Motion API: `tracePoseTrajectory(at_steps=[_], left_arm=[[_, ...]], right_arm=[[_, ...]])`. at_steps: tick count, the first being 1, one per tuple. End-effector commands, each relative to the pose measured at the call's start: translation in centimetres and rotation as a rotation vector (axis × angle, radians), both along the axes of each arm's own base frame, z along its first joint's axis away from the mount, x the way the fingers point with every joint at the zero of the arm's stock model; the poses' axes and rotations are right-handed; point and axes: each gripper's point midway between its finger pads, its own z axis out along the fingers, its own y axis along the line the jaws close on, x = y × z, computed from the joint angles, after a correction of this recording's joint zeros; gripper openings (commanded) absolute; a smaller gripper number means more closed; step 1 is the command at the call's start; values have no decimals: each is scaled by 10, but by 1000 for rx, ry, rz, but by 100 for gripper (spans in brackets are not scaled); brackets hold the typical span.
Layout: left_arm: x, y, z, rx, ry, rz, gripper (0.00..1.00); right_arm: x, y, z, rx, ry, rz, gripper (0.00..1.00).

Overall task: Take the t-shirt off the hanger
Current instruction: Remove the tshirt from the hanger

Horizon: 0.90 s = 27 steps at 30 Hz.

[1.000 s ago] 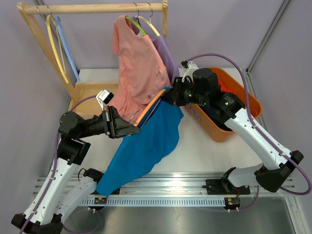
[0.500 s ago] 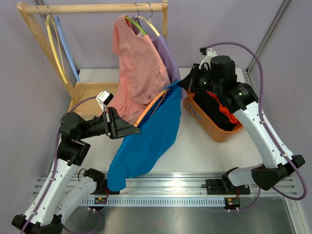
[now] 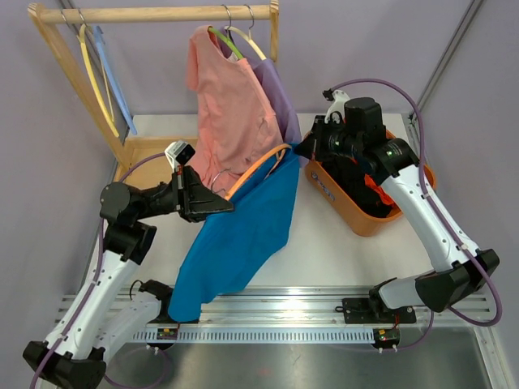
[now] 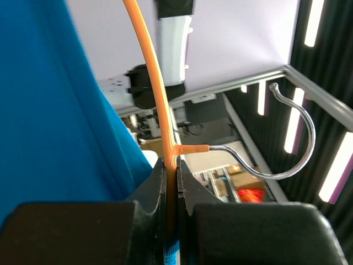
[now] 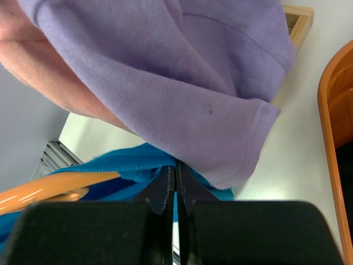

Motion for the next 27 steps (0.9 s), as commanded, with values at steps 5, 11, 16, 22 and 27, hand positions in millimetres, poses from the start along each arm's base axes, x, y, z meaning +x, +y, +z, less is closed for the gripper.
tracePoseTrajectory(at_steps=[5,11,16,22,27], left_arm=[[-102,32,69,-187,-421,-280,0],[-71,15,69,-98,-442,-200,0],[-43,3,34,-26,-412,-136,0],[-7,-13,-11,33,-410,-113,0],[20,-26,-44,83,-434,-136,0]], right_arm=[[63,-62,-19,-152,-74,-267,0],[15,-22,-12,-59,-147,100,0],[-27,-16,-16,-84,-325,361,0],[-42,-28,-39,-161,-398,474,0],[-48,-31,-53,-144,-393,567,20]])
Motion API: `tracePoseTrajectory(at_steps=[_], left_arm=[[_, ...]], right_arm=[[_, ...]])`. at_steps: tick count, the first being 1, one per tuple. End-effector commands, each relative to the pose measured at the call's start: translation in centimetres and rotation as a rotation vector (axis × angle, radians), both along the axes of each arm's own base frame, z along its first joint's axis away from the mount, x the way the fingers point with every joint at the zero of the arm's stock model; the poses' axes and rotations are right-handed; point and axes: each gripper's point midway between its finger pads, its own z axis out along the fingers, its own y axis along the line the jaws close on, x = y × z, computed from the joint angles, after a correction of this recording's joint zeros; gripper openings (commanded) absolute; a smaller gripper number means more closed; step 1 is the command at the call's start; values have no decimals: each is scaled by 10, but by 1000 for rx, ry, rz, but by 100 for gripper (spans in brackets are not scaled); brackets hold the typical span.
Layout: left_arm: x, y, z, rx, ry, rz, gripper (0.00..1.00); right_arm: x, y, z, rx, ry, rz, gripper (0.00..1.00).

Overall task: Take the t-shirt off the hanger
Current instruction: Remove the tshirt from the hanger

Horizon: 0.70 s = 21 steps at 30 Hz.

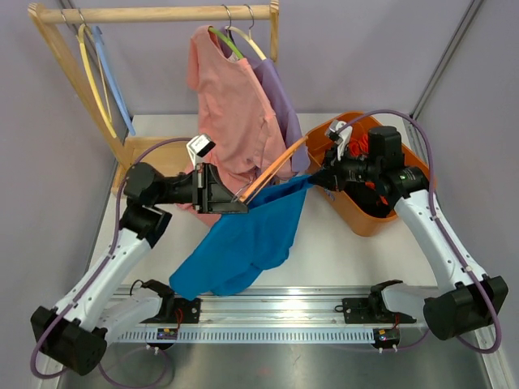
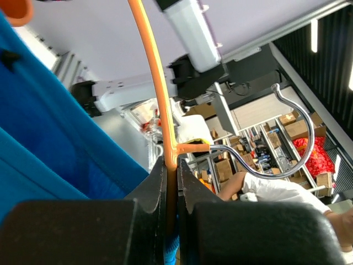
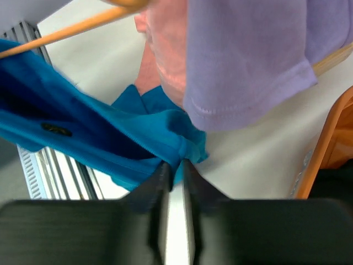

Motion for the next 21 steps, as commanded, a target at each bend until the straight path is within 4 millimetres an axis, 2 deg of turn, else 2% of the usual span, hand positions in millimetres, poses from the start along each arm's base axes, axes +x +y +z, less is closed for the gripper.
tracePoseTrajectory(at_steps=[1,3,4,5,6,7,9,10,12,13,16,18,20,21], left_arm=[[7,-6,-13,7,-143,-40,0],[9,-15,-23,20,-135,-96,0],[10,-18,-24,34,-125,-108,0],[13,-22,-30,50,-110,-127,0],[15,-24,-34,59,-139,-134,0],[17,-25,-40,84,-102,-144,0],[19,-27,-45,105,-91,-166,0],[19,-27,-46,111,-92,-176,0],[22,-28,-53,126,-112,-190,0],[22,-28,-59,151,-71,-195,0],[24,-28,-67,174,-61,-213,0],[27,-30,-69,174,-55,-227,0],[25,-32,-69,171,-56,-247,0],[25,-33,-69,171,-53,-255,0]], right_arm=[[1,-1,3,-15,-109,110,27],[-6,-2,3,-37,-117,170,43],[-8,-2,16,-30,-150,199,50],[-11,-3,19,-35,-166,221,53],[-18,-7,15,-62,-179,267,55],[-23,-7,26,-59,-212,296,57],[-37,-12,25,-94,-239,360,62],[-42,-12,36,-97,-274,384,64],[-57,-16,38,-119,-299,443,66],[-62,-15,50,-111,-333,459,67],[-84,-12,67,-74,-416,567,73],[-89,-3,75,-22,-440,628,77],[-89,11,72,-12,-429,675,78],[-82,16,76,-31,-472,681,80]])
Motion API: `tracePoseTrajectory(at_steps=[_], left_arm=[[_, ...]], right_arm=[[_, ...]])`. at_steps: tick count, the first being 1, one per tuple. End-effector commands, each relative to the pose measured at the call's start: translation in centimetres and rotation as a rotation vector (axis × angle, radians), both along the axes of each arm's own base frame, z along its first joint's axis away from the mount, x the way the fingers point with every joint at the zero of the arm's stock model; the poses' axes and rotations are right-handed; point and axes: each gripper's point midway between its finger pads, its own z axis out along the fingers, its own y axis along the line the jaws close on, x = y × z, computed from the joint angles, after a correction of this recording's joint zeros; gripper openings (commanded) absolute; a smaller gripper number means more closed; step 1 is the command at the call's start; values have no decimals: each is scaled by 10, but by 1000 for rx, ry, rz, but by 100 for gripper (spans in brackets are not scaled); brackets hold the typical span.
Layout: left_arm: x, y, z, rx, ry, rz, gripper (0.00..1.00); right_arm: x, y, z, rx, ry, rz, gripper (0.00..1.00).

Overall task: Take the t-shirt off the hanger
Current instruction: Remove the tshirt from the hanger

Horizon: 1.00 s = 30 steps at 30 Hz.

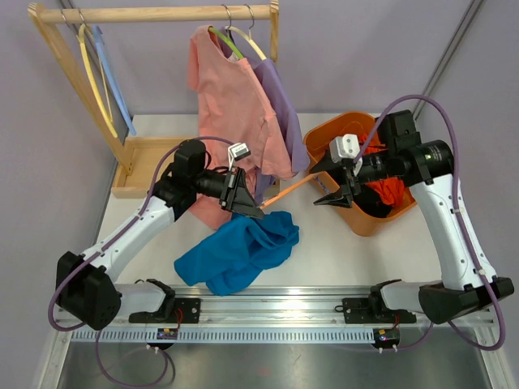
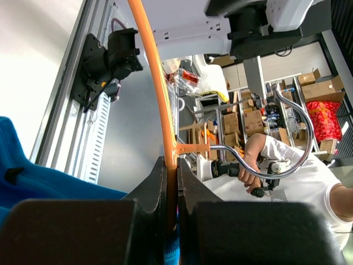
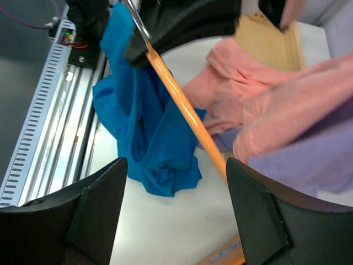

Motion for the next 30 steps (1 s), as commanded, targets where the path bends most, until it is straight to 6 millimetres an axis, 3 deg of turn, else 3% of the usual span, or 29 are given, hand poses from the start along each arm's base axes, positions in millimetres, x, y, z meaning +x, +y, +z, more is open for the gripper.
tracePoseTrajectory(at_steps=[1,5,13,16,17,21,22,26,27,28,30], left_arm=[[-9,-2,14,-45,-72,-92,0],[-9,-5,12,-39,-80,-107,0],[-11,-4,18,-44,-93,-114,0],[-9,-6,18,-46,-89,-119,0],[-8,-6,18,-47,-90,-120,0],[0,-10,18,-41,-103,-102,2],[6,-12,16,-27,-109,-75,3],[28,-12,18,30,-191,27,23],[31,-12,19,46,-196,51,39],[43,-11,29,63,-260,131,44],[47,-9,42,55,-326,182,56]], right_arm=[[-8,23,3,13,-34,130,80],[-10,49,-15,-72,-46,241,80],[-11,63,-47,-209,-98,336,75],[-11,68,-62,-247,-127,367,60],[-12,70,-62,-246,-141,371,41],[-3,73,-58,-235,-201,346,15],[-3,72,-59,-243,-205,343,12],[-4,58,-64,-293,-220,313,2],[-5,53,-70,-301,-190,294,1],[-6,46,-66,-298,-191,268,0],[-11,36,-71,-312,-127,232,0]])
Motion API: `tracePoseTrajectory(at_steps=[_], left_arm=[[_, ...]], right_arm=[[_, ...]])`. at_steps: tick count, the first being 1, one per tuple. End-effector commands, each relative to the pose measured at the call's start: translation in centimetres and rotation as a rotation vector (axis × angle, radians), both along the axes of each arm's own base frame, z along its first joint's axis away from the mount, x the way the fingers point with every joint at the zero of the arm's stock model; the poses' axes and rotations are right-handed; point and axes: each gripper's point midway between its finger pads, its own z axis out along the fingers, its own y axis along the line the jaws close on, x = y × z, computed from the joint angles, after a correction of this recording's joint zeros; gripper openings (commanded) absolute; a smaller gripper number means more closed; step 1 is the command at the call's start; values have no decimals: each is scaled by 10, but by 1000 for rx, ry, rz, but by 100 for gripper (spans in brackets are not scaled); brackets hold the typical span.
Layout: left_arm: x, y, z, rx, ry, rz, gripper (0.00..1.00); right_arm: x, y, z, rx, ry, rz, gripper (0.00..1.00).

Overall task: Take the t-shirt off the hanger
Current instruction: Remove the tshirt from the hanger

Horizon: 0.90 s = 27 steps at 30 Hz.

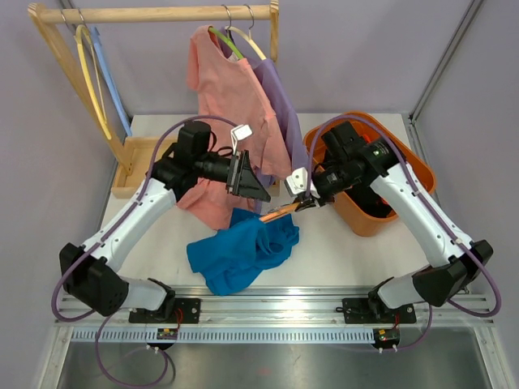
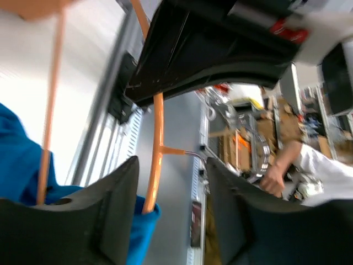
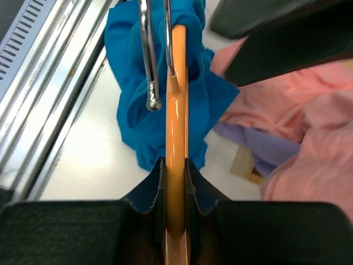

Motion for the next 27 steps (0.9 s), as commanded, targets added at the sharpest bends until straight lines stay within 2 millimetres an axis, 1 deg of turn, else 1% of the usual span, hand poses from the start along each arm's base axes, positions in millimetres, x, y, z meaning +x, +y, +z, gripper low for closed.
tracePoseTrajectory(at_steps=[1,2,3,4,5,6,7,8,9,10,11,12,13,14,15,16,17,18,19,20,21,22,23,24,25,26,27], left_arm=[[20,6,44,-26,-261,156,60],[29,11,55,-13,-325,251,64],[33,14,59,-7,-353,296,66],[37,18,62,12,-378,347,71],[52,27,60,60,-411,458,72],[49,36,63,83,-426,505,73],[51,43,62,108,-434,552,74],[60,54,59,149,-443,643,74],[55,63,55,175,-426,688,75],[59,70,49,207,-421,749,75],[57,74,45,222,-403,782,75],[54,78,31,261,-374,803,75],[45,77,30,260,-377,807,76],[46,82,25,281,-361,858,76],[43,83,17,302,-347,872,76],[33,79,7,317,-336,859,76],[34,81,-1,342,-325,896,76],[32,81,-8,364,-321,910,76],[21,72,-17,384,-322,881,75],[25,74,-22,415,-326,922,75],[23,72,-31,452,-329,923,74],[16,64,-35,474,-343,902,74],[26,66,-44,535,-360,951,74],[26,68,-51,579,-367,965,73],[27,66,-55,605,-376,970,71],[34,69,-57,629,-387,1010,69],[37,68,-64,662,-394,1021,68]], right_arm=[[-6,-23,6,-12,30,-98,0],[-7,-27,7,-15,52,-137,0],[-7,-29,5,-26,117,-213,0],[-6,-30,6,-29,148,-254,0],[-5,-28,8,-22,230,-353,0],[-5,-28,10,-20,267,-396,0],[-6,-26,12,-13,313,-432,0],[-7,-25,15,-2,354,-473,0],[-1,-20,16,24,425,-567,0],[1,-19,17,39,448,-602,0],[1,-18,19,50,459,-620,0],[8,-17,20,63,486,-687,0],[13,-16,20,68,500,-728,0],[17,-14,17,57,532,-758,0],[23,-14,19,63,534,-790,0],[27,-13,19,64,546,-814,0],[31,-10,15,55,566,-827,0],[33,-6,19,65,590,-835,0],[34,-4,19,63,605,-835,0],[36,-1,16,55,626,-835,0],[36,2,19,62,642,-826,0],[36,4,20,62,651,-822,0],[36,5,18,55,662,-818,0],[35,6,21,55,669,-809,0],[34,6,21,54,675,-803,0],[33,7,22,54,681,-799,0],[32,9,25,62,687,-786,0]])
